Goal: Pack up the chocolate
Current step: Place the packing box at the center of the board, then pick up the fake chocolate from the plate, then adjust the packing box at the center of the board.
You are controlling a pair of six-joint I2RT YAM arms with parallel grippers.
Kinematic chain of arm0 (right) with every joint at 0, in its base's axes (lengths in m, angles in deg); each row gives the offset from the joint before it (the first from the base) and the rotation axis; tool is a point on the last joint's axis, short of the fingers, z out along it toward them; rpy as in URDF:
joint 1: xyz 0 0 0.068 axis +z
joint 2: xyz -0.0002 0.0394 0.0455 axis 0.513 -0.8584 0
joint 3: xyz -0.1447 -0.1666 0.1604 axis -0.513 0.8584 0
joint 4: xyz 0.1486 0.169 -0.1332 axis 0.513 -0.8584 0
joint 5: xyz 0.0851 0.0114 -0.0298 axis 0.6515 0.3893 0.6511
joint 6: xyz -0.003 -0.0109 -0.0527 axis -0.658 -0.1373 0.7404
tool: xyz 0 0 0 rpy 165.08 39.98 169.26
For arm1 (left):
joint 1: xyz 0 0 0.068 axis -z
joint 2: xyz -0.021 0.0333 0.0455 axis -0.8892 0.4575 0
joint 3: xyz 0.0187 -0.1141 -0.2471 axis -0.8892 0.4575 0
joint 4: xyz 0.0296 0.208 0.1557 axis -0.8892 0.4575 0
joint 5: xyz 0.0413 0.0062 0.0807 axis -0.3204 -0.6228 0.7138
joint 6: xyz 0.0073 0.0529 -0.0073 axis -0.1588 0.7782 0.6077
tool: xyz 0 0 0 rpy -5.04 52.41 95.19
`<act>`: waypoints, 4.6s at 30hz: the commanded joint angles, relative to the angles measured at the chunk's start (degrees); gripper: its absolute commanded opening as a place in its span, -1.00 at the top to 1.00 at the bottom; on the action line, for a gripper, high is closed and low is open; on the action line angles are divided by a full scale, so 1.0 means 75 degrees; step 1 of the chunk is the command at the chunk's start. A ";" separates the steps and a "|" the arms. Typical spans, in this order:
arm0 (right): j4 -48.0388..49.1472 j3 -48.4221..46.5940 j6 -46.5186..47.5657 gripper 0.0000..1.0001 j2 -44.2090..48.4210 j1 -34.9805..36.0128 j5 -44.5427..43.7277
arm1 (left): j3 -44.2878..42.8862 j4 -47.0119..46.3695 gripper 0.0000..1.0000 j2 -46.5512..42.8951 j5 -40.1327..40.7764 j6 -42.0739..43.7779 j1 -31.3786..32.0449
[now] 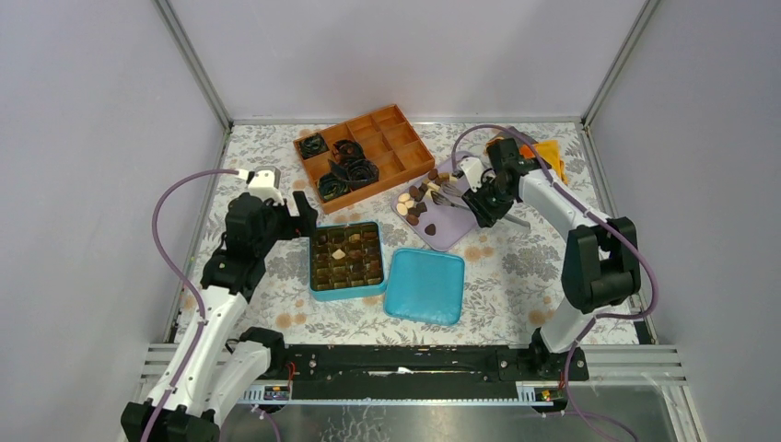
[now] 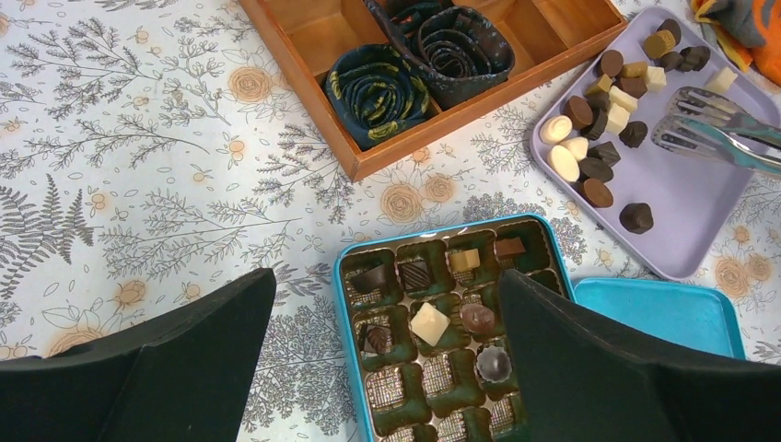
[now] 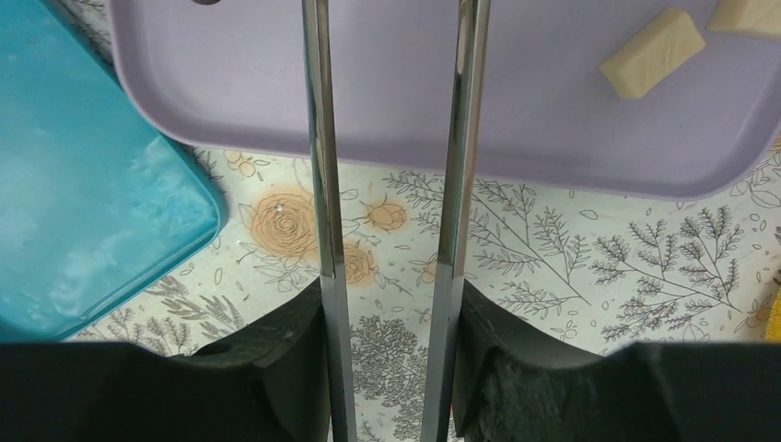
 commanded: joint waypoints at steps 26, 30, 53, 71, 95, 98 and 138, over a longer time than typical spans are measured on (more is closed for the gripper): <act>-0.0484 -0.1046 0.0002 0.28 -0.1230 -0.0023 -0.0368 | 0.0156 -0.0449 -0.97 0.0051 -0.0382 0.0122 0.0005; -0.0480 -0.0985 0.0002 0.57 -0.0975 -0.0025 -0.0340 | 0.0157 -0.0451 -0.97 0.0048 -0.0378 0.0113 0.0005; -0.0302 -0.0089 0.0045 1.00 0.0923 -0.0029 0.0563 | 0.0218 -0.0426 -0.97 0.0302 -0.0337 -0.0038 0.0005; -0.0223 0.0050 0.0012 1.00 0.1219 -0.0027 0.0890 | -0.0033 0.0132 -0.13 0.2629 0.0185 -0.0661 0.0005; -0.0144 0.0198 -0.0016 1.00 0.1830 -0.0026 0.1473 | -0.0907 0.0598 0.95 0.4654 0.0366 -0.0810 -0.0006; -0.0182 0.0169 -0.0020 1.00 0.1863 -0.0025 0.1545 | -0.0931 0.0599 1.00 0.4619 0.0326 -0.0804 0.0003; -0.1184 -0.0520 0.1103 1.00 0.3015 0.0682 0.2847 | 0.0404 -0.1561 1.00 0.0947 0.0643 -0.0474 0.0498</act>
